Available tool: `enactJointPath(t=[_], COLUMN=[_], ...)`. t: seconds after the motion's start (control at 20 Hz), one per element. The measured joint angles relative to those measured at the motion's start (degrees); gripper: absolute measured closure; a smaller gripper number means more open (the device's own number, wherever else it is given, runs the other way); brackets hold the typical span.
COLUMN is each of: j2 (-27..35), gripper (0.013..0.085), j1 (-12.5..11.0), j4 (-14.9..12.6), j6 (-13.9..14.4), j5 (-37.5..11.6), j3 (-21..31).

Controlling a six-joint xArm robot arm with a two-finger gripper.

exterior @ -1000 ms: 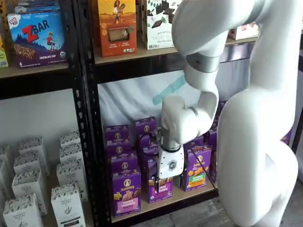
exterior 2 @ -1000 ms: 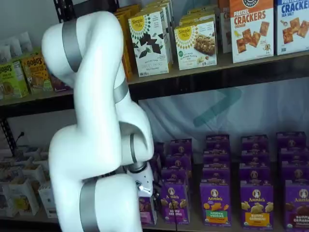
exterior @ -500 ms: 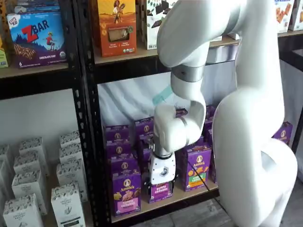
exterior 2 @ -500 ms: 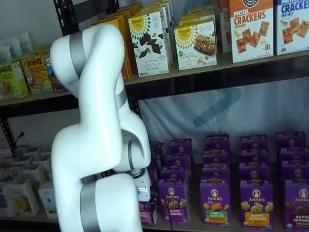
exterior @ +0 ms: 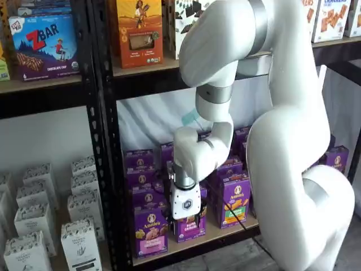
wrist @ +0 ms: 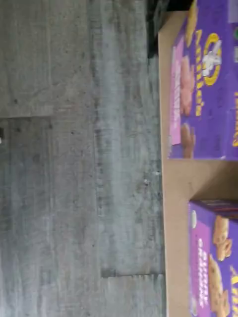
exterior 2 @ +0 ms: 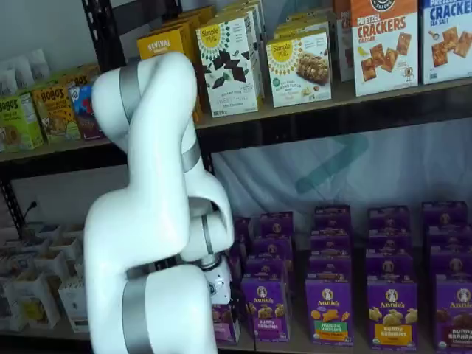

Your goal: Pick up the purple box with a pink patch in the middle, on the bottom shelf, the first box from the left

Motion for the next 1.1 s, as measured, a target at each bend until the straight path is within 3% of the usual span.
enactJointPath(t=[0.05,0.15,0.6,1.1], j2=[0.7,1.8,7.7,13.2], gripper=[0.013,0.013,0.013,0.013], j1=[-0.3,-0.2,0.8,0.0], j4=[-2.7,-3.2,5.1,5.3], j6=[2.3,2.8,-4.3,-5.2], j5=[0.2,0.8,5.0,8.4], j3=[-1.2,-3.2,-13.7,-23.5])
